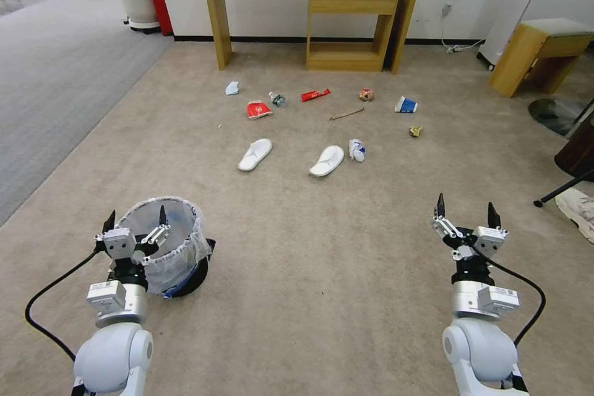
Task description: Pick up the trash bin and place the garbage on the floor into it.
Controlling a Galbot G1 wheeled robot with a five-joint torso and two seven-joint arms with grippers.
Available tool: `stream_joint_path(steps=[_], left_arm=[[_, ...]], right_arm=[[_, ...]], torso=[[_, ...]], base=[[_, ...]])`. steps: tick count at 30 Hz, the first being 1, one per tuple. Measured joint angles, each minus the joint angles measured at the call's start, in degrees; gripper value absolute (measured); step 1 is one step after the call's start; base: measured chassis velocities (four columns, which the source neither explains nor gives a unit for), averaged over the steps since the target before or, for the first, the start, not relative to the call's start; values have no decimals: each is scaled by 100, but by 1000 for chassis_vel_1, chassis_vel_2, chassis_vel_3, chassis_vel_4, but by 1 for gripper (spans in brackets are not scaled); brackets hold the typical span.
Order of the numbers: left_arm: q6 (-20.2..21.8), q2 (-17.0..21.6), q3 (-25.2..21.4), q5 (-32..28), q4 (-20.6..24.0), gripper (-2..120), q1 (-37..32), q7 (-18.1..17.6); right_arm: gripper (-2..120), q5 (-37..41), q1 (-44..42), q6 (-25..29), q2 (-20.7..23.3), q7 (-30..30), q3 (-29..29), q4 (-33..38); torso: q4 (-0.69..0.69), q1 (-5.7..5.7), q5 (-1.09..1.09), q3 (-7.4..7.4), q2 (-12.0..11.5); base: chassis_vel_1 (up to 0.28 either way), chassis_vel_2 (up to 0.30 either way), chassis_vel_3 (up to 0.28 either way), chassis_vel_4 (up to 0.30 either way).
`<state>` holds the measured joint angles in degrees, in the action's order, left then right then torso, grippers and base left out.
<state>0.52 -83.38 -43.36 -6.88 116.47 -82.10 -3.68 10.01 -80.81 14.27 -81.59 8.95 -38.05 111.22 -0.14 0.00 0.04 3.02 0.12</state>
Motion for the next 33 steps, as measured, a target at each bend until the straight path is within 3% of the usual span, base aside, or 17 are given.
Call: stream_joint_path(steps=[33], left_arm=[[10,-68,-16,14,-37,100,17,-16]], right_arm=[[100,-7,64,-115,55,-3,-31,-112]], torso=[[0,-1,0,0,-1]], base=[[0,0,0,0]])
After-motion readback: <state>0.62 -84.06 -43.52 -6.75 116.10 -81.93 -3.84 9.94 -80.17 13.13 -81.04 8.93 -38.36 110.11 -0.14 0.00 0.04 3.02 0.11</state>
